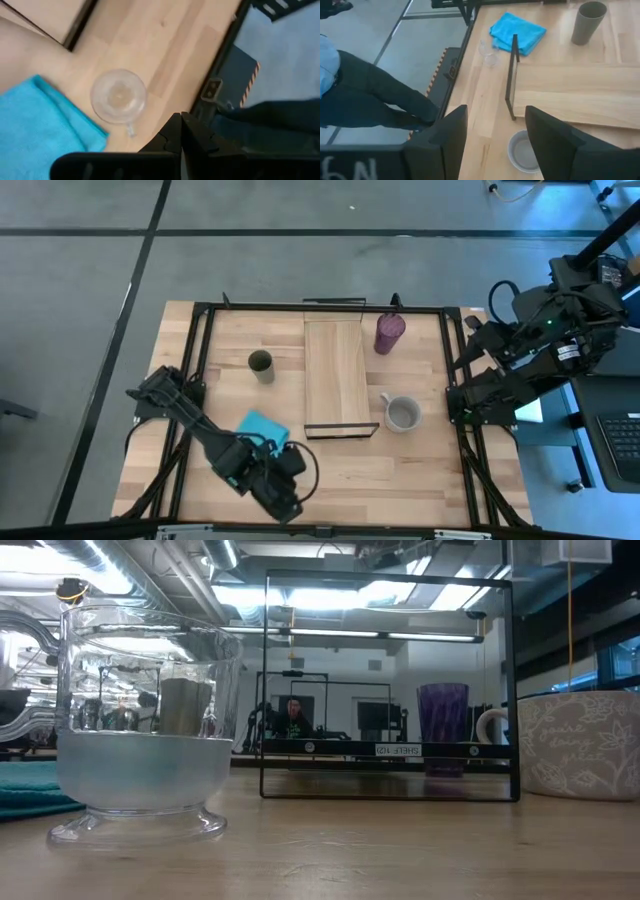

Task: Stack small to large cups/mugs on shelf
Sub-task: Put the transparent mug on the shelf

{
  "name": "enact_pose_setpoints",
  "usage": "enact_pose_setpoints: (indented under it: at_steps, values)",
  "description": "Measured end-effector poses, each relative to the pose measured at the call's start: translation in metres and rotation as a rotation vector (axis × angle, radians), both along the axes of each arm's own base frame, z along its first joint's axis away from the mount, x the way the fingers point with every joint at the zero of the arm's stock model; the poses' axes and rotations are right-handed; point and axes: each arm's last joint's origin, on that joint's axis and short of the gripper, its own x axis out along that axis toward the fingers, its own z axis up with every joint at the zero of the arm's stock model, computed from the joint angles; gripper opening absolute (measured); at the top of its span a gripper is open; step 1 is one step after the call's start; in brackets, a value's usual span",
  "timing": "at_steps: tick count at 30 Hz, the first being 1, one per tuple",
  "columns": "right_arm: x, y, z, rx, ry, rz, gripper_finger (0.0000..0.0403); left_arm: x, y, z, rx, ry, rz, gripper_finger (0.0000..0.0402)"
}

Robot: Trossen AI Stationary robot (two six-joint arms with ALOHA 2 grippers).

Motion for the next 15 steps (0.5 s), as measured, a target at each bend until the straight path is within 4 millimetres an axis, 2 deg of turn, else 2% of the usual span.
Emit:
enact_pose_setpoints:
  at_steps: [2, 6, 15]
  values:
    - [0.000, -0.001, 0.000, -0.020, -0.004, -0.018, 0.0200, 0.002, 0.005, -0.003, 0.021, 0.012, -0.015, 0.0003]
    - [0.000, -0.001, 0.000, -0.052, -0.013, -0.023, 0.0200, 0.004, 0.013, -0.025, 0.051, 0.108, -0.038, 0.0001]
    - [0.000, -0.002, 0.000, -0.049, -0.013, -0.026, 0.0200, -0.006, 0.018, -0.068, 0.160, 0.235, -0.088, 0.0004]
